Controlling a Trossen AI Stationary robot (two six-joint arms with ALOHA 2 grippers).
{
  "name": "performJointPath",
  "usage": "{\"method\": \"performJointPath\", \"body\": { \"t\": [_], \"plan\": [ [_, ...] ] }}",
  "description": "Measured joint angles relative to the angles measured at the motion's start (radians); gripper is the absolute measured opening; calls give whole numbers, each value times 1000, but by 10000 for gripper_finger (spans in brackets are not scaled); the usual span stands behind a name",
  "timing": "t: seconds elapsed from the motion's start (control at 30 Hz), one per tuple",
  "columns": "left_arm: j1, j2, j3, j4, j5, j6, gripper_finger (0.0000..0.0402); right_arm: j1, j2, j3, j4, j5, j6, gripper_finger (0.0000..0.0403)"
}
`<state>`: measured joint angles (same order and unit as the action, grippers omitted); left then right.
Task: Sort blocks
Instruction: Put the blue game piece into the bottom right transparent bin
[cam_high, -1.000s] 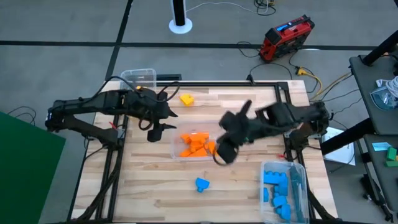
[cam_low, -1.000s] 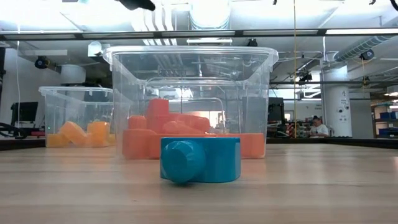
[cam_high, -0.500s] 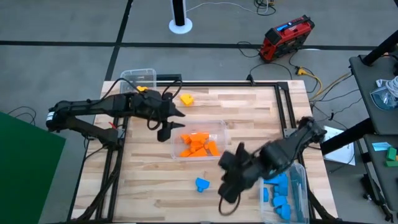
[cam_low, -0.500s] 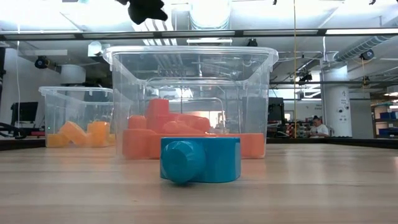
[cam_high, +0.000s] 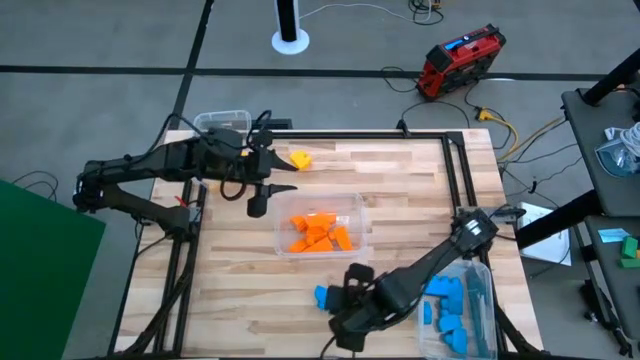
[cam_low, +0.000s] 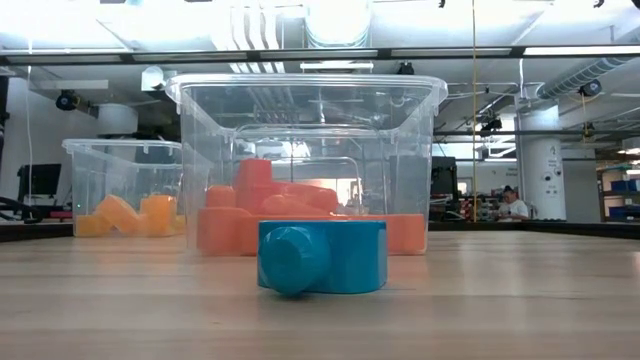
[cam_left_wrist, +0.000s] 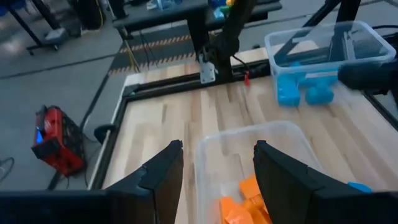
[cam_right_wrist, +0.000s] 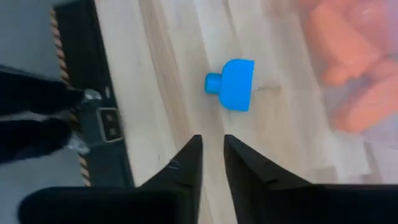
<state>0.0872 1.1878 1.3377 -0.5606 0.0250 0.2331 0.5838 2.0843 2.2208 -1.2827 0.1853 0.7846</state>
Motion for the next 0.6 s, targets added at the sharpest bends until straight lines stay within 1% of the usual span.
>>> {"method": "performJointPath", "body": {
  "t": [0.1, 0.23, 0.43, 0.6],
  "plan": [
    [0, -22, 1, -17, 0, 33, 173, -7, 64, 0, 27, -2, -38, 93],
    [0, -91, -50, -26, 1, 54, 173, -13, 135, 0, 92, 1, -78, 148],
    [0, -222, -126, -2, 9, -20, 173, -31, 209, 0, 106, -9, 27, 224],
    [-1, -298, -152, 3, 13, -76, 173, -58, 232, 1, 121, -10, 41, 270]
  ]
}}
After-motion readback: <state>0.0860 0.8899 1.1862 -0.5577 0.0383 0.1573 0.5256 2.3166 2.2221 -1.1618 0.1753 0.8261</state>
